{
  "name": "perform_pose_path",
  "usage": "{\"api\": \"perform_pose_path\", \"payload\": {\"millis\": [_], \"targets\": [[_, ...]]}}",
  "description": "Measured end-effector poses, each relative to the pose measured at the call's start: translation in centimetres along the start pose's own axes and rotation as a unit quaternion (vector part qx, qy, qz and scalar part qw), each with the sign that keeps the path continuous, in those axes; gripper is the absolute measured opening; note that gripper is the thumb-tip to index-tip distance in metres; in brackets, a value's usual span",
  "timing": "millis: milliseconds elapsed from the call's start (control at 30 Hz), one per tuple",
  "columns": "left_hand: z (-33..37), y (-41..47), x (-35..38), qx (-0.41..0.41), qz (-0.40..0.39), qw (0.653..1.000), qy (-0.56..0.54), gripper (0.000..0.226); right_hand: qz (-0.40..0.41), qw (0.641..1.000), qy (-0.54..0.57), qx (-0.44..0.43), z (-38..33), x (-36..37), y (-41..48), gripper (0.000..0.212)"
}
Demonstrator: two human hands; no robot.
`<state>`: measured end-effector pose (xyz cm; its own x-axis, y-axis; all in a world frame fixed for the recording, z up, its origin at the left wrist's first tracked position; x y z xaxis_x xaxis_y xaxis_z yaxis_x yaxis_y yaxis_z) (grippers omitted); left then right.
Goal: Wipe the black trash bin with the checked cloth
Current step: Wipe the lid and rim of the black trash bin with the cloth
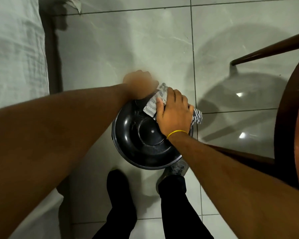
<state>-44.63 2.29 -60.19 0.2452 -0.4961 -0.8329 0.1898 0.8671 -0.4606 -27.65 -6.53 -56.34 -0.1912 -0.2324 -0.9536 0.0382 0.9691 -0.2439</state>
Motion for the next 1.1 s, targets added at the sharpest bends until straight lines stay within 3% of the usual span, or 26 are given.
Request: {"api": "perform_pose_path", "payload": {"millis": [167,333,400,633,800,967,1100], "targets": [[-0.2,-0.4,0.0,-0.047,0.001,0.998,-0.049,0.04,0.001,0.977,0.108,0.184,4.3,0.6,-4.7,0.068],[0.1,-0.5,0.0,-0.061,0.0,0.997,-0.053,0.04,0.014,0.925,0.282,0.255,6.5,1.8,-11.4,0.075],[0.2,-0.6,0.0,-0.06,-0.001,0.997,-0.049,0.041,0.018,0.925,0.279,0.258,5.8,2.4,-13.5,0.076],[0.1,-0.7,0.1,-0.055,-0.005,0.998,-0.033,0.039,0.023,0.98,0.075,0.182,1.9,4.0,-15.7,0.08],[-0.2,-0.6,0.1,-0.057,-0.03,0.998,-0.011,0.048,0.034,0.992,0.045,0.111,2.7,3.1,-13.4,0.084],[0.3,-0.7,-0.2,0.01,-0.061,0.998,0.023,0.062,0.013,0.999,0.033,0.007,0.5,0.5,-5.6,0.078],[0.1,-0.9,-0.1,0.058,-0.032,0.998,0.002,0.034,-0.045,0.995,0.037,-0.081,-2.8,-0.4,0.4,0.069]]}}
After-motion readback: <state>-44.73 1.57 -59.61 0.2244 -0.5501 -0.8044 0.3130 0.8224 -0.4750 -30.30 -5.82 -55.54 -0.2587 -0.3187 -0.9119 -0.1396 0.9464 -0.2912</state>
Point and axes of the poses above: each hand's wrist, its own y-axis towards the middle knuckle, its own x-axis out of the palm, z = x × y, the point moved 4 cm from there along y, towards the middle knuckle, and after that the axes turned 8 degrees about x, right-handed, at the moved point
